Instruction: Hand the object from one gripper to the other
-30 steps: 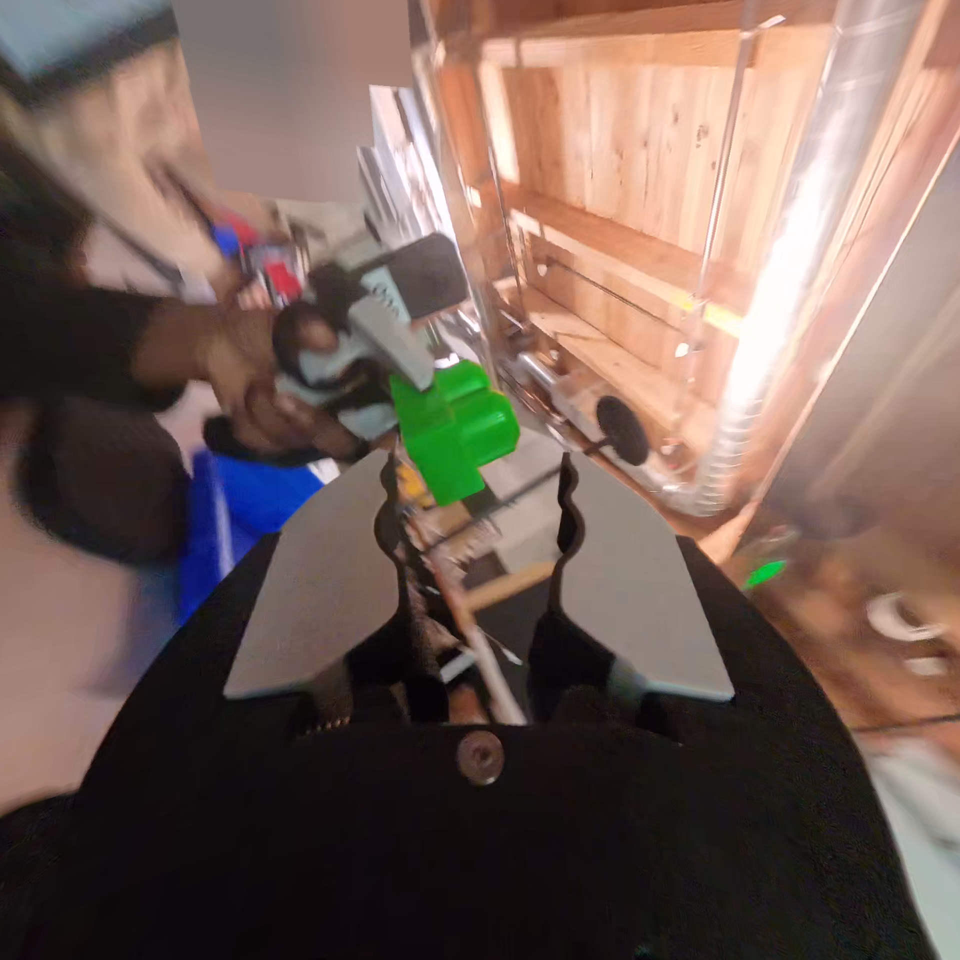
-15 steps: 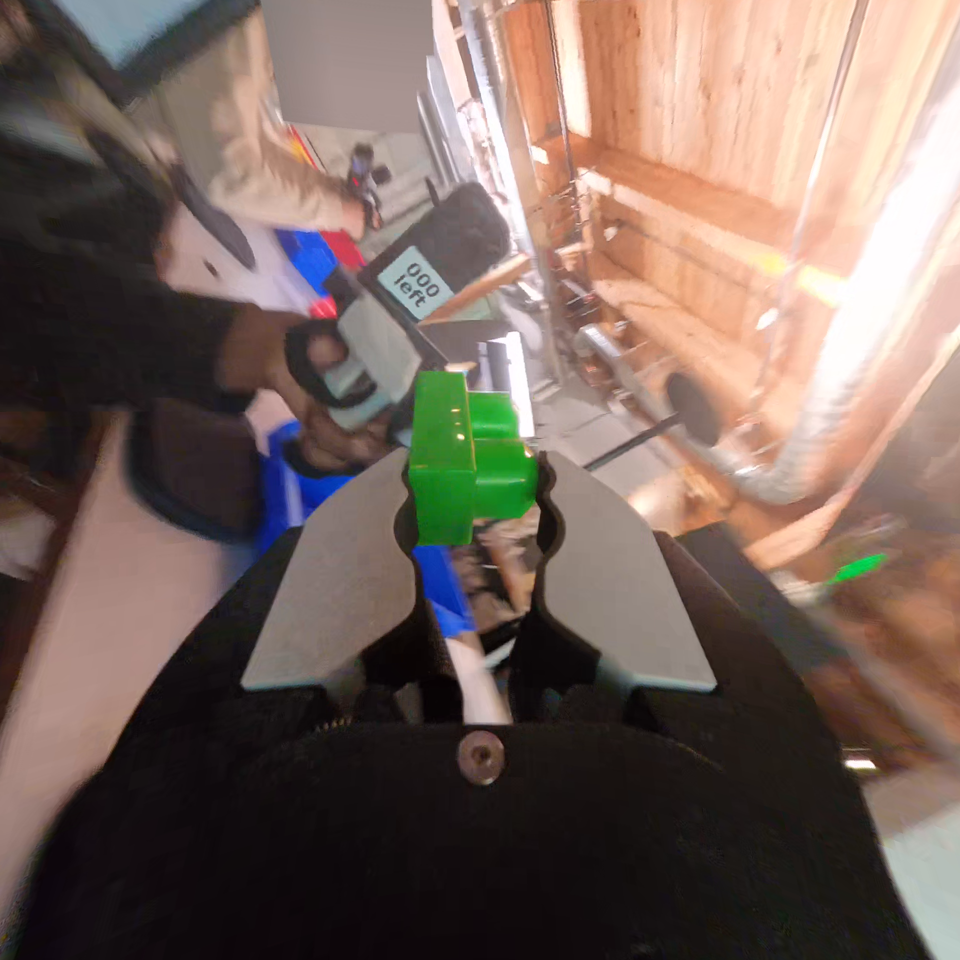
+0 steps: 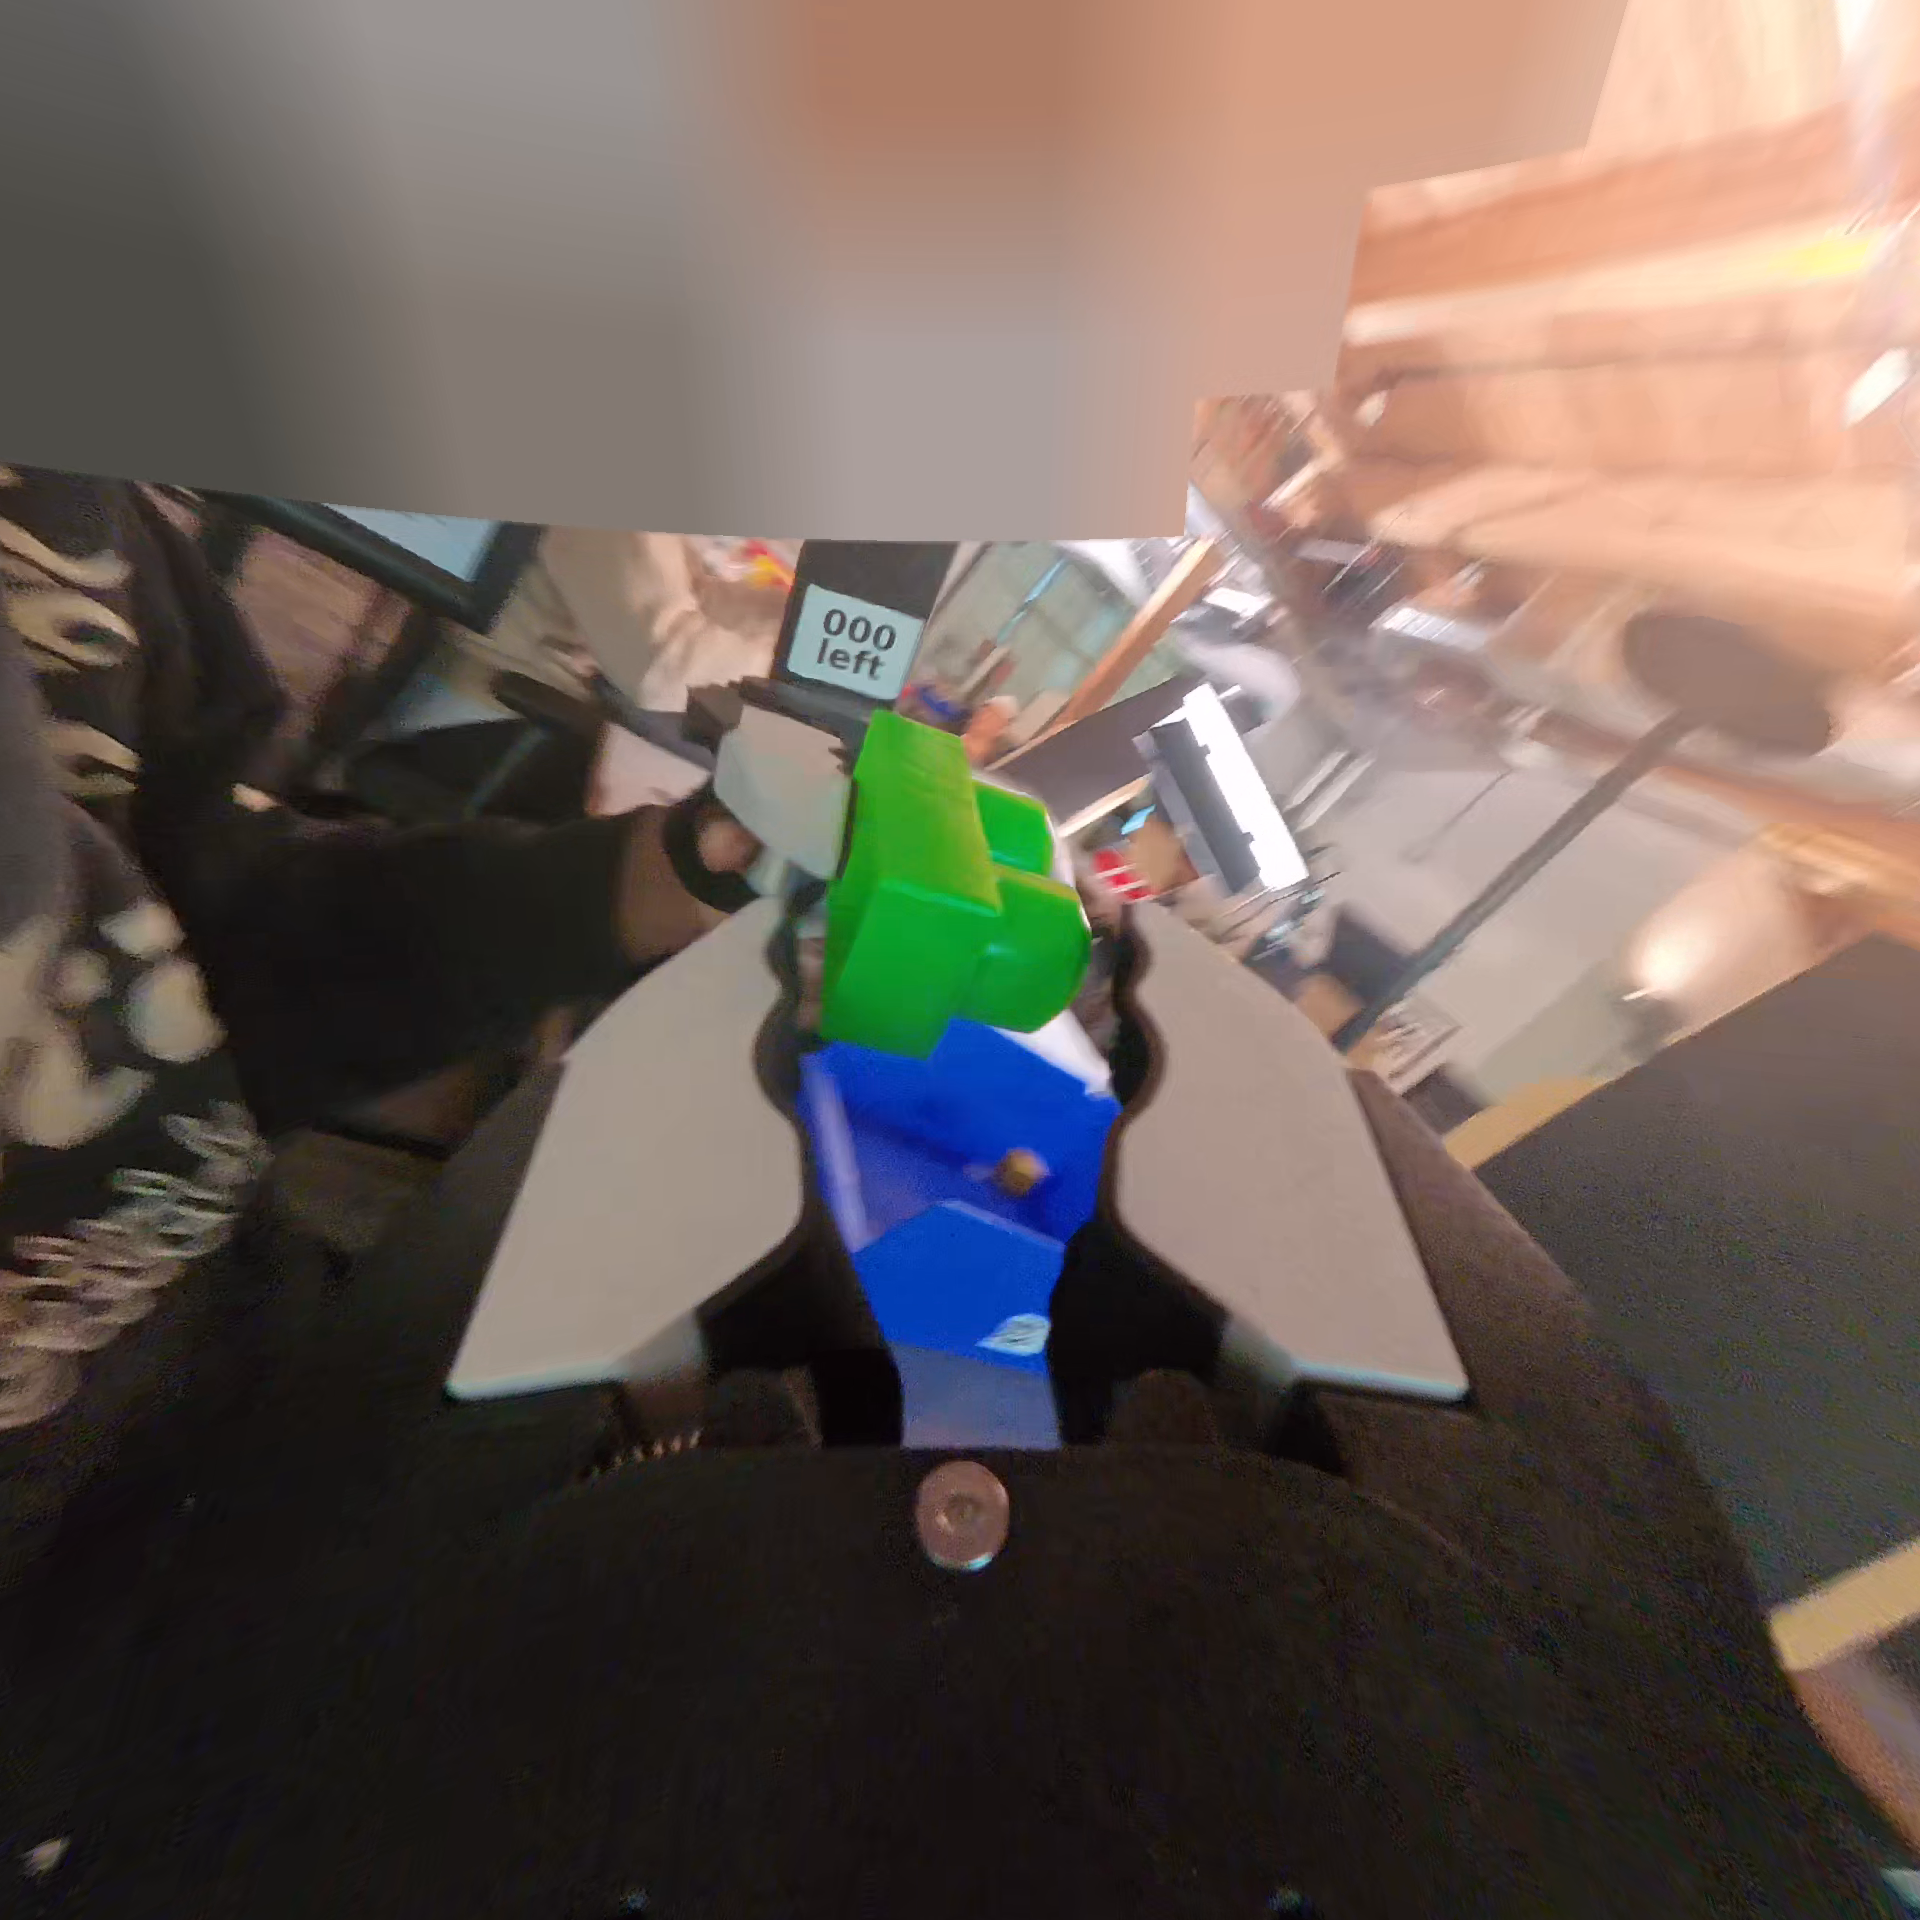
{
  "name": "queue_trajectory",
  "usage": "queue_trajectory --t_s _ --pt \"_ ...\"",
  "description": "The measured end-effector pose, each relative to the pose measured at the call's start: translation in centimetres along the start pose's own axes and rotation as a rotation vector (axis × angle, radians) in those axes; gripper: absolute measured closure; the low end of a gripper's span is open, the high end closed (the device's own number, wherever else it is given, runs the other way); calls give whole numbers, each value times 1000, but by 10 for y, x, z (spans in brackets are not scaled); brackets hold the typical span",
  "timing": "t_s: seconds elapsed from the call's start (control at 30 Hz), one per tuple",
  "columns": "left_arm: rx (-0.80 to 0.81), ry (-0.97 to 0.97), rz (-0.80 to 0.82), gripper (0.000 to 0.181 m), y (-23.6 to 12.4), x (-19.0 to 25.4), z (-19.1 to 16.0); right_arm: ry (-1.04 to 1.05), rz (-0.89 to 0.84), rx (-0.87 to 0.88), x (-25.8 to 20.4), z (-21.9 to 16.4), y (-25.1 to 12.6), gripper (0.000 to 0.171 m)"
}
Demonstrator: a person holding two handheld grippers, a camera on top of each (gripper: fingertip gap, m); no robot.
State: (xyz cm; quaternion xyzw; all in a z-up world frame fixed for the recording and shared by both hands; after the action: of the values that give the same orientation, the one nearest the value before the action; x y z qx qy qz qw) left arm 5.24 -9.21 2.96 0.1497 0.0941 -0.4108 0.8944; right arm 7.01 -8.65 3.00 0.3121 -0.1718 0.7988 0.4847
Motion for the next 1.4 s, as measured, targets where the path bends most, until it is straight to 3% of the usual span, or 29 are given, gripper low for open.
queue_trajectory --t_s 0.07,0.13,0.27,0.37,0.43,0.57,0.67,0.77,0.93,1.03,1.2,1.3,1.4 --pt "-11 -154 -13 140 0 -6 2 -228 -92 -44 5 0 -3 95" --pt "-32 -277 -33 140 1 -9 0 -453 -160 -166 7 -5 -5 90" --pt "-133 -374 -63 140 5 -10 -15 -789 -212 -343 2 -9 -2 98" --pt "-172 -396 -88 140 5 -6 -20 -792 -186 -354 -3 -10 0 113" --pt "-181 -387 -117 140 5 -1 -20 -793 -172 -374 -4 -13 0 133" --pt "-129 -262 -115 135 4 2 -17 -674 -112 -350 -8 -12 0 135" --pt "5 27 -16 108 1 -1 -10 -440 -34 -264 -11 -10 0 135" --pt "60 292 25 113 -5 5 -5 -242 38 -158 -14 -6 -2 134" --pt "71 384 10 130 -5 15 -4 -149 83 -114 -17 -4 -2 134" --pt "63 368 -22 143 -3 19 -7 -140 103 -130 -20 -8 0 134" --pt "13 255 -44 145 -5 16 -6 -160 83 -110 -18 -7 2 132" --pt "-3 57 -51 145 -7 8 1 -350 -13 -122 -12 -4 0 105" --pt "-42 -152 -56 145 -10 -4 2 -599 -96 -225 -8 -7 -2 92"
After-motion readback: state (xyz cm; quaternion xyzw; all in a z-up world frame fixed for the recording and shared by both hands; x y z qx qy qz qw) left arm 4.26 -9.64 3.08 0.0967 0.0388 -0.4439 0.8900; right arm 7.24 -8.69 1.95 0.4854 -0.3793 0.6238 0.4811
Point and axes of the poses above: each gripper's, where its closed fingertips meet, y out along the fingers, z out of its top, x = y × z across the jaws, the point moved 1 cm from there along -y, back along the fingers, and after that the axes turned 14 degrees about z, right-handed, at the moved point
